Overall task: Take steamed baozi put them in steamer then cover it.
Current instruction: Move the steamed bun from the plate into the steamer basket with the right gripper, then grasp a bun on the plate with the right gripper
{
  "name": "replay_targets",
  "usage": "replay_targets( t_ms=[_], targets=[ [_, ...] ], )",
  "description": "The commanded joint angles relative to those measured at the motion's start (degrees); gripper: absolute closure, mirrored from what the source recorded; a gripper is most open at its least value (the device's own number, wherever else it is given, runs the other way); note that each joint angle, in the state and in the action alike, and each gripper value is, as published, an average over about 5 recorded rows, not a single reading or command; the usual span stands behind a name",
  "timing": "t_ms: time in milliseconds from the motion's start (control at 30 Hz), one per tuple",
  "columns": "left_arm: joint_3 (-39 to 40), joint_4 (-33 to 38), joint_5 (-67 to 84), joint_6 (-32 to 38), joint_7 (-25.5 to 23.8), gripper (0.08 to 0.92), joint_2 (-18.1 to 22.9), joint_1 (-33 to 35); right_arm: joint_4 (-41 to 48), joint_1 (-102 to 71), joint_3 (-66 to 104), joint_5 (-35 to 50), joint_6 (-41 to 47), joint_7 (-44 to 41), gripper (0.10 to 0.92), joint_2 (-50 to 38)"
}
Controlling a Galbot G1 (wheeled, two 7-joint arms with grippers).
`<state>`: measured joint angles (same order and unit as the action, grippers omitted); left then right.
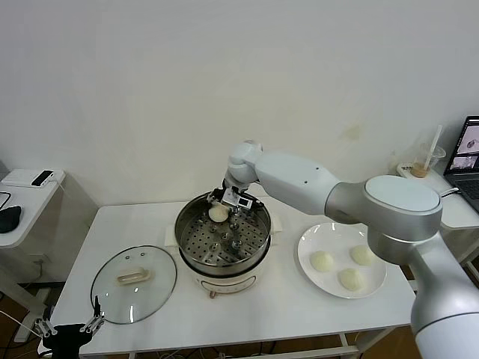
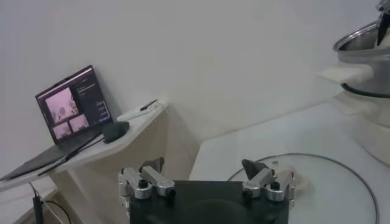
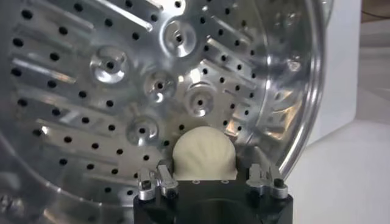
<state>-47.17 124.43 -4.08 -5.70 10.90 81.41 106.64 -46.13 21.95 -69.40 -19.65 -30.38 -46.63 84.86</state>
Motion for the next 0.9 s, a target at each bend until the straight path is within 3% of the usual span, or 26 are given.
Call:
replay_targets(
  t_ms=[33, 167, 333, 700, 900],
  targets=[
    [-0.06, 0.01, 0.00, -0.01, -0.01, 0.177, -0.02, 0.00, 1.67, -0.39, 0.00, -0.99, -2.11, 0.74, 0.381, 0.73],
    [-0.05, 0.32, -0.02, -0.06, -0.04, 0.177, 0.03, 0.05, -1.04, 1.02, -0.38, 4.54, 0.44, -1.56, 0.300, -0.82],
    [0.01, 0.65, -0.09, -0.12, -0.11, 0.177, 0.11, 0.22, -11.39, 7.10, -2.03, 16.40, 13.65, -8.73, 0.210, -6.42],
    [-0.46, 1.85, 0.27, -0.50, -1.03, 0.177, -1.49, 1.51, -30.66, 15.48, 0.76, 29.50, 36.03, -15.48, 0.203, -23.43],
    [-0.53, 2.43, 1.05, -0.81, -1.13, 0.177, -2.57, 1.45, -39.19, 16.48, -0.52, 30.65, 44.70, -16.17, 0.203, -35.93]
  ],
)
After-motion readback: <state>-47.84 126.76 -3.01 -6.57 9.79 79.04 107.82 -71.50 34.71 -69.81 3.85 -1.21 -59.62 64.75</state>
